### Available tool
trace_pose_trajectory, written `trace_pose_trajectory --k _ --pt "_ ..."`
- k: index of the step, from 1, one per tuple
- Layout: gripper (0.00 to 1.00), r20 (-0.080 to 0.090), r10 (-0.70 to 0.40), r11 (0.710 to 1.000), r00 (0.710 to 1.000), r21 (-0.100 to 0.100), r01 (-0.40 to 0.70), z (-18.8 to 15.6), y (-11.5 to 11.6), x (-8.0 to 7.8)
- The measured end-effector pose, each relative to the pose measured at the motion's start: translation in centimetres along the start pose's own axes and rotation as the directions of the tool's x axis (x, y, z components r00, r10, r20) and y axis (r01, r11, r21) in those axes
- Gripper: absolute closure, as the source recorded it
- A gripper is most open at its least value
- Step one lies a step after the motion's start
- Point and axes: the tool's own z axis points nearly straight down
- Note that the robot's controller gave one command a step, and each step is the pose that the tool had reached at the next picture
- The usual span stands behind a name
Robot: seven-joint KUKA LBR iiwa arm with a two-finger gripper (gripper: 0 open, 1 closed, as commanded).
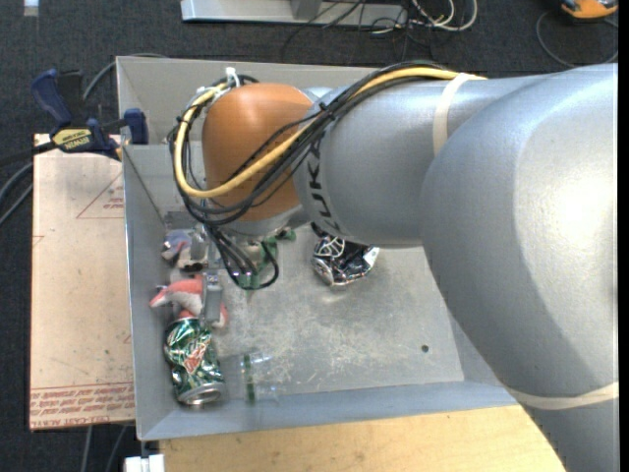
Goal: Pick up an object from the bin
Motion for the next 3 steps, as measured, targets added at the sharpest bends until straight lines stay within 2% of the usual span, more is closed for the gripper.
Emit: trace_pose_trajectory --k 1,2,3 --pt "0.0 -0.009 -0.356 0.934 0.934 0.0 0.356 6.9 -0.3 1.5" --pt "1.0 0.003 -0.515 0.857 0.857 -0.001 0.515 7.3 -0.6 -2.5" --pt "1.0 0.003 -0.515 0.857 0.857 -0.002 0.515 7.3 -0.6 -2.5"
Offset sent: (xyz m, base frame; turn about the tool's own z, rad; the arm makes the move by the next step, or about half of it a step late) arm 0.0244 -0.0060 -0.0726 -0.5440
